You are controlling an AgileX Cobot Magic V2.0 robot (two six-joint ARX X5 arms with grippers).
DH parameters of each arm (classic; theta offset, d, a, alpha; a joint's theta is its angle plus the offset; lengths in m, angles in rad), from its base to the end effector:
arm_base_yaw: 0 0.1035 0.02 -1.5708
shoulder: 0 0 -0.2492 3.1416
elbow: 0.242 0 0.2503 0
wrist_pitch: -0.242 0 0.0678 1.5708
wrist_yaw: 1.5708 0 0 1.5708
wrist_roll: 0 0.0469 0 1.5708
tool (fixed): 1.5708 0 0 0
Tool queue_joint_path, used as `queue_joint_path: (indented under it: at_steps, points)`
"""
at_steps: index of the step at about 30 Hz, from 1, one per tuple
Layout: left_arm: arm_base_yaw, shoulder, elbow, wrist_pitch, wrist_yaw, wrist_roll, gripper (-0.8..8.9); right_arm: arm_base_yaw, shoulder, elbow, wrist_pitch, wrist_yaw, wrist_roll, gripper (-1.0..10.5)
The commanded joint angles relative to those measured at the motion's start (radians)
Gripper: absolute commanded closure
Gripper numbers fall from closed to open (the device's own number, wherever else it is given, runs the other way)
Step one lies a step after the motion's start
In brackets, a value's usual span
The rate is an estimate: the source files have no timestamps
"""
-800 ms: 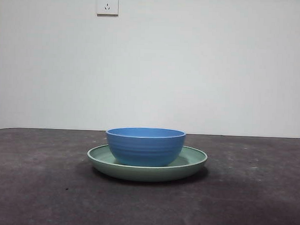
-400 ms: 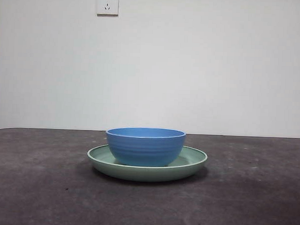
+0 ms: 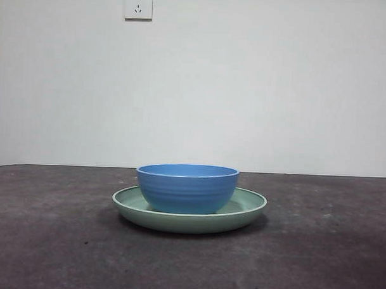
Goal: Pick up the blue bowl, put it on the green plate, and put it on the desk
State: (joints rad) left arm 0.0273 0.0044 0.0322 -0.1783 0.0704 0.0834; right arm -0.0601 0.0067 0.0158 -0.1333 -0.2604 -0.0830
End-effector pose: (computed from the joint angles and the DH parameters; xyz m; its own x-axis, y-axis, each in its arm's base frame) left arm 0.1254 0.0001 0.1541 0.9878 -0.0434 -0.1496 0.0546 0.9959 0.0719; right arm 0.1260 0.0045 0.1533 0.9726 0.1994 -0.1197 -0.2066 0.9771 -0.0505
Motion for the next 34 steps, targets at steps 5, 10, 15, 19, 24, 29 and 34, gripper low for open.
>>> queue_joint_path:
  at_steps: [5, 10, 15, 19, 24, 29, 34]
  points:
    - [0.001, -0.001, -0.02, -0.008, -0.002, -0.01, 8.03, -0.002, -0.003, -0.005, -0.024, 0.006, -0.007, 9.4]
    - [0.002, -0.001, -0.02, -0.008, -0.002, -0.01, 8.03, -0.002, -0.003, -0.005, -0.024, 0.006, -0.007, 9.4]
    - [0.002, -0.001, -0.02, -0.008, -0.002, -0.01, 8.03, -0.002, -0.003, -0.005, -0.024, 0.006, -0.007, 9.4]
    - [0.002, -0.001, -0.02, -0.008, -0.002, -0.01, 8.03, -0.002, -0.003, -0.005, -0.024, 0.006, -0.007, 9.4]
    - [0.002, -0.001, -0.02, -0.008, -0.002, -0.01, 8.03, -0.002, -0.003, -0.005, -0.024, 0.006, -0.007, 9.4]
    - [0.002, -0.001, -0.02, -0.008, -0.002, -0.01, 8.03, -0.002, -0.003, -0.005, -0.024, 0.006, -0.007, 9.4]
    - [0.002, -0.001, -0.02, -0.008, -0.002, -0.01, 8.03, -0.002, -0.003, -0.005, -0.024, 0.006, -0.007, 9.4]
